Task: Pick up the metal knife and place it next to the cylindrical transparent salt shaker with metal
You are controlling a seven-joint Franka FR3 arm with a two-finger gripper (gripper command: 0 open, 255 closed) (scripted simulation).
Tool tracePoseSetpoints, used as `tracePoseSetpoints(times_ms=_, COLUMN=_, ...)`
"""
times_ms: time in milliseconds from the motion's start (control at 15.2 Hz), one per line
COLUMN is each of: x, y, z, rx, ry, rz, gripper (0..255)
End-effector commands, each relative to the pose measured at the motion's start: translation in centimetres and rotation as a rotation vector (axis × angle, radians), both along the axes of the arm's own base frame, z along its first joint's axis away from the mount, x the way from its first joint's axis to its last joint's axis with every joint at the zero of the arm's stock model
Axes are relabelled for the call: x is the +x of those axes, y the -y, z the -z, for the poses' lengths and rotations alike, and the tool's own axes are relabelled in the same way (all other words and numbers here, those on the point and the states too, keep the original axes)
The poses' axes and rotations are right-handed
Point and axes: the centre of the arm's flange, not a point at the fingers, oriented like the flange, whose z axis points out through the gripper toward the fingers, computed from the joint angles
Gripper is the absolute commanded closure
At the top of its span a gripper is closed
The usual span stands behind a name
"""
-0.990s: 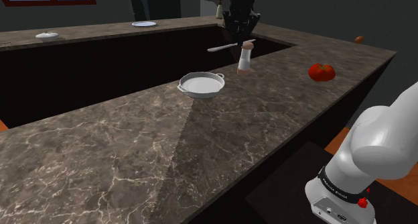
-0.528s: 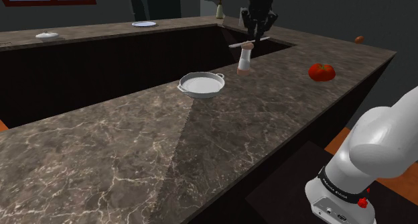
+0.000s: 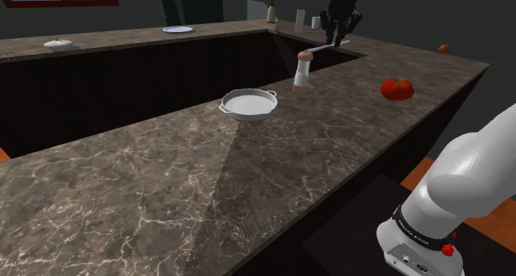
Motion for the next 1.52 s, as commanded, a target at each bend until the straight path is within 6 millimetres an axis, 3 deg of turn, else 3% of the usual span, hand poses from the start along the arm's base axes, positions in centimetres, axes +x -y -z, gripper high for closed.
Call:
tracePoseSetpoints(times_ms=0, x=0.1, y=2.6, z=0.1, rx=0.000, ry=0.000, rz=-0.002, gripper=255)
tracePoseSetpoints(times_ms=264, x=0.2, y=8.5, z=0.1, rx=0.000, ry=0.000, rz=-0.002, gripper=255)
tracePoseSetpoints(times_ms=1452, x=0.2, y=8.5, z=9.6, rx=0.000, ry=0.000, rz=-0.002, gripper=255)
